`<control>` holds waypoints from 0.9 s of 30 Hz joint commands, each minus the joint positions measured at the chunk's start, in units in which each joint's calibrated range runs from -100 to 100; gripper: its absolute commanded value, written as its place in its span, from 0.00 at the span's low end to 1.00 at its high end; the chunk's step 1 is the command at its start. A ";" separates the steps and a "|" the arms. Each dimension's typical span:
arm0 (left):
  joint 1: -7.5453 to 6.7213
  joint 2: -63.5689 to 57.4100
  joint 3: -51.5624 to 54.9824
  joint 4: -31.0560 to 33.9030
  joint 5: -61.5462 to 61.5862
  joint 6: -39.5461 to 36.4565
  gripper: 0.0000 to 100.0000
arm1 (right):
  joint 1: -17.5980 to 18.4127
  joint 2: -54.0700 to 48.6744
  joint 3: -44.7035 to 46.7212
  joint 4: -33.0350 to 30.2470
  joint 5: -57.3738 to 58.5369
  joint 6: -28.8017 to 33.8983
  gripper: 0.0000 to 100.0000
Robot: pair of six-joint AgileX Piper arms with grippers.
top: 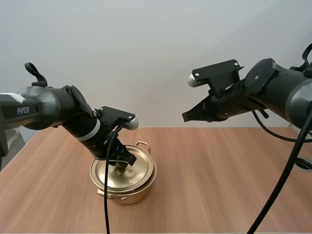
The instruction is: Open the pot, put the car inside, and close it
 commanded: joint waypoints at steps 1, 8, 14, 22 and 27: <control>-0.03 0.48 1.02 -0.75 -0.76 1.18 0.00 | -0.03 -0.02 0.00 0.03 -0.10 0.02 0.00; -0.03 0.92 2.04 -3.83 -3.17 4.39 0.06 | -0.03 -0.02 0.00 0.03 -0.10 0.02 0.00; -0.03 0.92 2.04 -4.46 -3.17 4.68 0.58 | -0.03 -0.02 0.00 0.03 -0.10 0.02 0.00; 0.06 -1.28 1.92 -3.25 0.63 3.52 0.90 | -0.03 -0.02 0.00 -0.08 -0.10 0.02 0.00; 0.06 -8.82 -2.53 -6.10 -4.35 3.52 0.90 | -0.03 -0.02 0.00 -0.08 -0.10 0.02 0.00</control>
